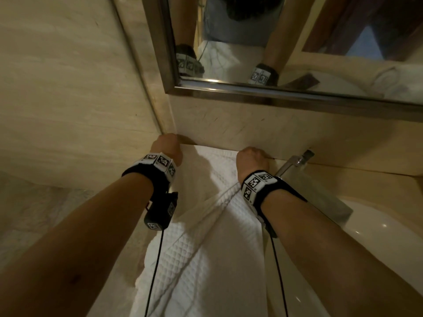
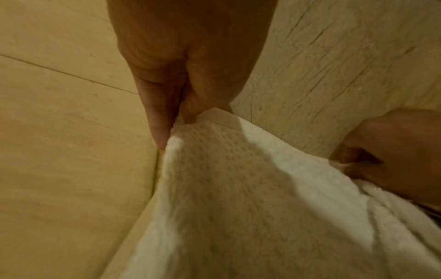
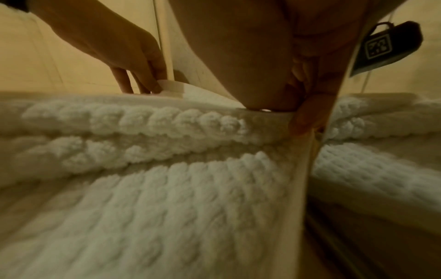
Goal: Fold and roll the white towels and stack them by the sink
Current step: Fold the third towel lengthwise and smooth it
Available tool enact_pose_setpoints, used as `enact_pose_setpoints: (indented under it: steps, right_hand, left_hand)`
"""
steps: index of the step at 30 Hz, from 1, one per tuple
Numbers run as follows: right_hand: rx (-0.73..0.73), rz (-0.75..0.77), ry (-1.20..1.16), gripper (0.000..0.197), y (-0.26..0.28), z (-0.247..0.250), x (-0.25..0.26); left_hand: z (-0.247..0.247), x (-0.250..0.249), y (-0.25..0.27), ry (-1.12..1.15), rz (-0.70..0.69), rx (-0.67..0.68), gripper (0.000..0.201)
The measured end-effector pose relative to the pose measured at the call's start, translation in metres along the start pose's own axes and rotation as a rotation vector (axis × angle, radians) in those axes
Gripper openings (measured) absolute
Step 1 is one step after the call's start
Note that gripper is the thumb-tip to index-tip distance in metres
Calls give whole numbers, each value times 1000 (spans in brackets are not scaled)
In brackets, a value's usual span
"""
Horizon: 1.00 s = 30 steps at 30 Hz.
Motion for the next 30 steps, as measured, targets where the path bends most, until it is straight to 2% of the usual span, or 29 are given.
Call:
enact_pose_setpoints:
  steps: [4,8,10,13,15,18,22,24,27,30]
  right_hand:
    - [-28,-2,10,33,-4,-4,1]
    - [-56,11,-4,33,-5,-6,-1]
    - [-60,8,-16,33,-5,-6,-2]
    - [-64,-21,-53,37,-3,-6,-1]
    - [-45,-56,-101,42,-2,-6,-1]
    - [-54,-133,-219,34,2,-1,-4]
    - [-107,-138,-251,35,11,5,-6]
    - [-90,-121,-215,36,13,7,-4]
    - [-26,-146,-191,44,22,14,-1]
    - [-116,-18,-114,50,42,24,12]
  left_hand:
    - [-8,-5,-2,14,8,-24,30]
    - [-18,-4,-6,134,116,-13,37]
    - [-24,-3,-7,185,160,-31,45]
    - [-23,-1,-8,174,112,-57,60]
    - [-17,0,-9,163,70,-94,51]
    - [-14,0,-11,153,66,-88,36]
    - [-24,0,-5,179,86,7,46]
    - [-29,0,-1,185,83,67,52]
    - [-30,0,4,223,83,89,48]
    - [-30,2,10,225,80,105,44]
Point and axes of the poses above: each hand's wrist, its own y-axis away from the middle knuckle, its own z-axis out of the back of the hand, x = y × z, the point moved 1 cm from there along -y, towards the middle knuckle, and after that the axes turned 8 degrees about y, right-handed, at the moved point
